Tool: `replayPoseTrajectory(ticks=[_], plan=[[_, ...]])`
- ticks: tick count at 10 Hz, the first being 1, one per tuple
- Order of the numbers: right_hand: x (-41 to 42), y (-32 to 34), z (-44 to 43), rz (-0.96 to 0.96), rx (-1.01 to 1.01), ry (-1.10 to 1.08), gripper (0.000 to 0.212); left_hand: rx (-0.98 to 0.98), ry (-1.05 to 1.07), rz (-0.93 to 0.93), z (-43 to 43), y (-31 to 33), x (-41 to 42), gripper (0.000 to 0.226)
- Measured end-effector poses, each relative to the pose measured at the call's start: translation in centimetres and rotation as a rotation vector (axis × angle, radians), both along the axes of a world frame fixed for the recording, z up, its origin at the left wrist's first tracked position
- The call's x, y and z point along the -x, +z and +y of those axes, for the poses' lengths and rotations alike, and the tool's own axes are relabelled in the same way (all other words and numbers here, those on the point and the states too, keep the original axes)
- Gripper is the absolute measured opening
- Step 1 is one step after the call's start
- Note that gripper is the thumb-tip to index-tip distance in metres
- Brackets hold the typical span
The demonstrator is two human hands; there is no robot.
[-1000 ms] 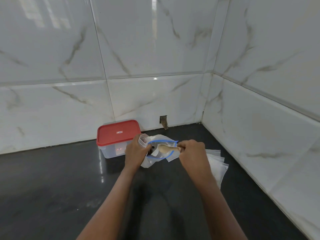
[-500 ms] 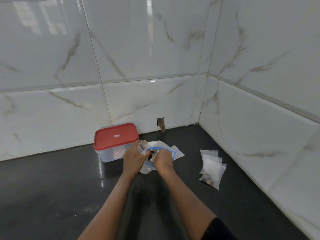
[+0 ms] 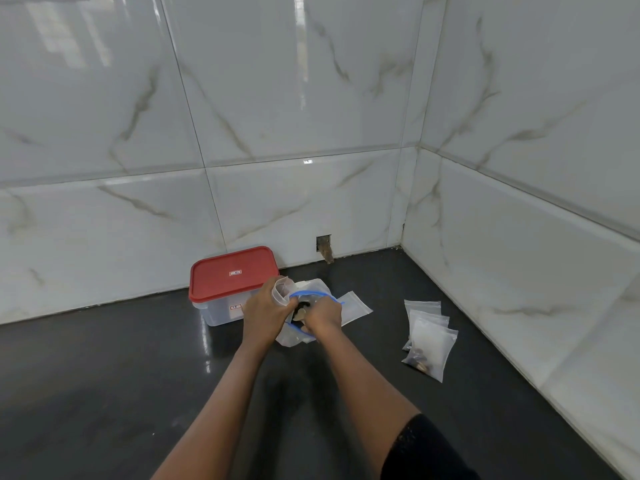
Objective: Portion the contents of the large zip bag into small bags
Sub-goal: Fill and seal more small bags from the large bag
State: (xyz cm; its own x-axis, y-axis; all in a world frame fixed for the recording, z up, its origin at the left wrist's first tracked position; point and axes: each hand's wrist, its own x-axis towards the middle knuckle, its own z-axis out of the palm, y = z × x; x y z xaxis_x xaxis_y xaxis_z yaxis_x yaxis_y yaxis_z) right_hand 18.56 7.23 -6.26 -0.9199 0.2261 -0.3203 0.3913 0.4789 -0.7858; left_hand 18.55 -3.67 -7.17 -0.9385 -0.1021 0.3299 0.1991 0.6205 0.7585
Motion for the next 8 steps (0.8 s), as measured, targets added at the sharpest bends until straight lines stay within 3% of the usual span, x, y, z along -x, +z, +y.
replayPoseTrajectory(ticks=[4,5,6,8], plan=[[0.3,-0.6,-1.6,-0.028,0.185,-0.201,0.028,0.026,0.001,0.021,-0.4,-0.3,0.0,0.042],[-0.5,0.5,-1.6,-0.098,0.355,-0.281,0.024,0.035,0.004,0.014,-0.5,-0.4,0.0,0.043],[-0.5,0.4,-1.5,-0.083,0.344,-0.282,0.019,0.034,0.016,0.015,-0.5,-0.4,0.0,0.042],[-0.6,0.5,-0.8,-0.036,0.423,-0.320,0.029,0.041,0.039,0.021,-0.1,-0.3,0.2,0.044]])
